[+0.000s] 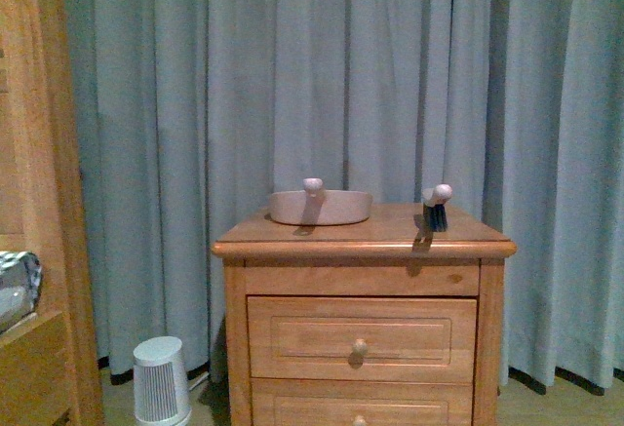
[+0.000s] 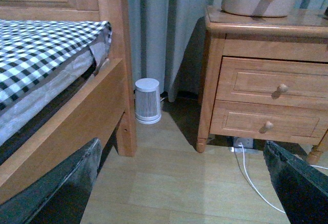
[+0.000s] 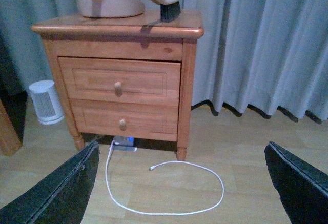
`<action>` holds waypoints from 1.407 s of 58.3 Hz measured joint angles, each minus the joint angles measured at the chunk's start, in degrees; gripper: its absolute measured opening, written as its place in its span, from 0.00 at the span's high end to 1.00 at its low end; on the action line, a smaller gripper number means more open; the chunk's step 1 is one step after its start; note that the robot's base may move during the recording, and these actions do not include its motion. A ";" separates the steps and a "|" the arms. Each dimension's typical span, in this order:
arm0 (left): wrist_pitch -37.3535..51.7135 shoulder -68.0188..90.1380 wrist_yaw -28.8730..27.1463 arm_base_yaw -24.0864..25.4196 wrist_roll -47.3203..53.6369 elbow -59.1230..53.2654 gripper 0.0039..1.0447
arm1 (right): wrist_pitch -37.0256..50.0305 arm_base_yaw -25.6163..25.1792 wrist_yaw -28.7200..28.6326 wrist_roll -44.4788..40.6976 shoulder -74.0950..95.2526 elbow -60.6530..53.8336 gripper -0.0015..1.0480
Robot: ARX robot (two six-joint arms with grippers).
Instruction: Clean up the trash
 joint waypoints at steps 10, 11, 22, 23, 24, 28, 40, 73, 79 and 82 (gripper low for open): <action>0.00 -0.02 0.00 0.00 0.00 0.00 0.07 | 0.00 0.00 -0.07 0.02 0.00 0.00 0.07; 0.00 -0.02 0.00 0.00 0.00 0.00 0.07 | 0.00 0.00 -0.07 0.00 0.00 0.00 0.07; 0.00 -0.02 0.02 0.00 0.00 0.00 0.07 | 0.00 0.00 -0.09 0.00 0.00 0.00 0.07; 0.00 -0.02 0.02 0.00 0.00 0.00 0.07 | 0.00 0.00 -0.07 0.00 0.00 0.00 0.07; 0.00 -0.02 0.02 0.00 0.00 0.00 0.07 | 0.00 0.00 -0.07 0.00 0.00 0.00 0.07; 0.00 -0.02 0.00 0.00 0.00 0.00 0.07 | 0.00 0.00 -0.09 0.00 0.00 0.00 0.07; 0.00 -0.02 0.02 0.00 0.00 0.00 0.07 | 0.00 0.00 -0.09 0.00 0.00 0.00 0.07; 0.00 -0.02 0.04 0.00 0.02 0.00 0.07 | 0.00 0.00 -0.09 0.00 -0.02 0.00 0.07; 0.00 -0.02 0.00 0.00 0.02 0.00 0.07 | 0.00 0.00 -0.07 0.00 -0.02 0.00 0.07; -0.02 0.00 0.07 0.02 -0.04 0.00 0.07 | 0.00 0.00 -0.04 0.00 -0.02 0.00 0.07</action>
